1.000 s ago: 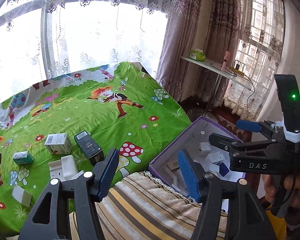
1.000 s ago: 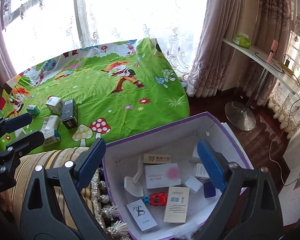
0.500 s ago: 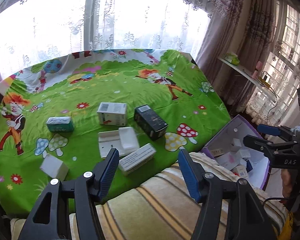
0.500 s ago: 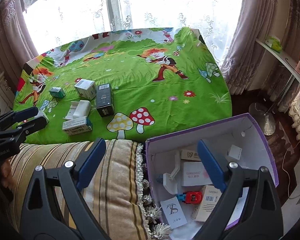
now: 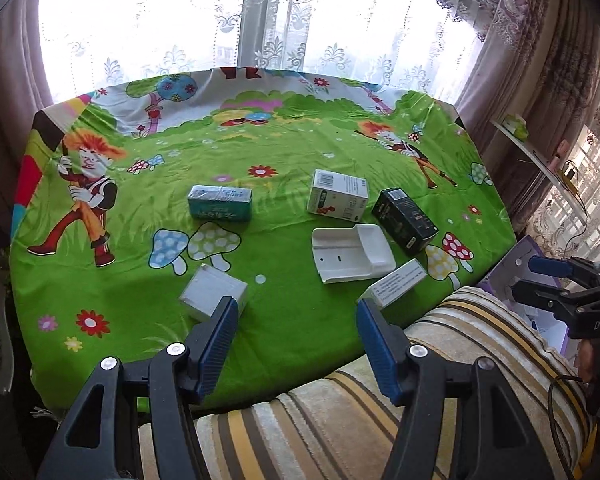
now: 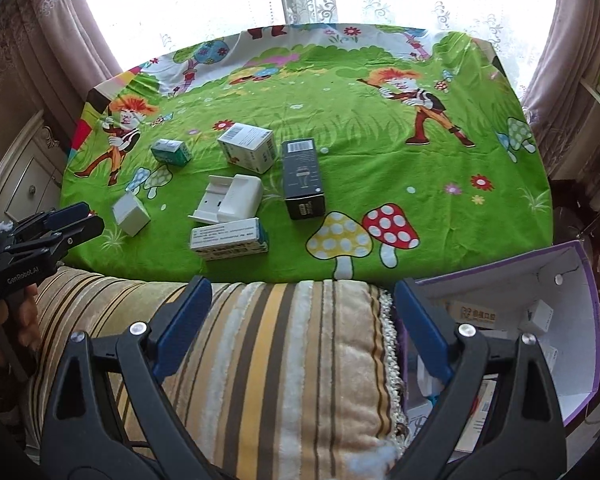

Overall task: Organize rigid objects
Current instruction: 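Grasp the flat white square box with the left gripper while the right grasps the white text-printed box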

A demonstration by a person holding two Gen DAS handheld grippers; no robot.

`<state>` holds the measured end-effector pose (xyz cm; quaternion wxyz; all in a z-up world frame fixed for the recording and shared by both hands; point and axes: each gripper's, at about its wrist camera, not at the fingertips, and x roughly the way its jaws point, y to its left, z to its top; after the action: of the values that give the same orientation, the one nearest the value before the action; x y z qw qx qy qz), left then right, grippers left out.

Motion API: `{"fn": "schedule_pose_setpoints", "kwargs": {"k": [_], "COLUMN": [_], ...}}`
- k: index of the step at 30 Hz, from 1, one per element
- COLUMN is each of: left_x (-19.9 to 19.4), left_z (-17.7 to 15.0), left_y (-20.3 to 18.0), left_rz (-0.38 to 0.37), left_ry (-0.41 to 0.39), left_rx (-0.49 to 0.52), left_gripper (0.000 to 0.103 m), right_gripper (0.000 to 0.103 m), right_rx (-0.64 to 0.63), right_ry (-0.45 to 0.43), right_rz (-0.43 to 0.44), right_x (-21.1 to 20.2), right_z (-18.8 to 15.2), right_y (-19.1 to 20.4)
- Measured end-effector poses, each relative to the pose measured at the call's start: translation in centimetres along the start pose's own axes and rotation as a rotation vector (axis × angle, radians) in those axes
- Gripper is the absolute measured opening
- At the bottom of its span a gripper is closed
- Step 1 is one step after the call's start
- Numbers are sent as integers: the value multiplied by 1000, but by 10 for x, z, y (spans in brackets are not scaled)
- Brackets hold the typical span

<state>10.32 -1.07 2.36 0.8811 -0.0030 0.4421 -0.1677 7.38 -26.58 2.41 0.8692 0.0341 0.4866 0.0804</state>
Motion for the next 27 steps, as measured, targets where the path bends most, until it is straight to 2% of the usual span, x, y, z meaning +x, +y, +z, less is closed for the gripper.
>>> {"fn": "schedule_pose_setpoints", "kwargs": {"k": [7, 15, 27], "left_x": [16, 41, 74], "left_z": [2, 10, 11], "left_y": [23, 47, 61], "left_rz": [29, 95, 68], "left_ry": [65, 129, 208], "left_rx": [-25, -30, -25], "left_gripper": [65, 66, 68], "right_gripper": [94, 94, 94], "right_rx": [-63, -124, -167], "right_ry": [62, 138, 251], "right_rz": [8, 16, 9], "right_x": [31, 62, 109], "right_z": [14, 24, 30], "right_y": [27, 53, 67]}}
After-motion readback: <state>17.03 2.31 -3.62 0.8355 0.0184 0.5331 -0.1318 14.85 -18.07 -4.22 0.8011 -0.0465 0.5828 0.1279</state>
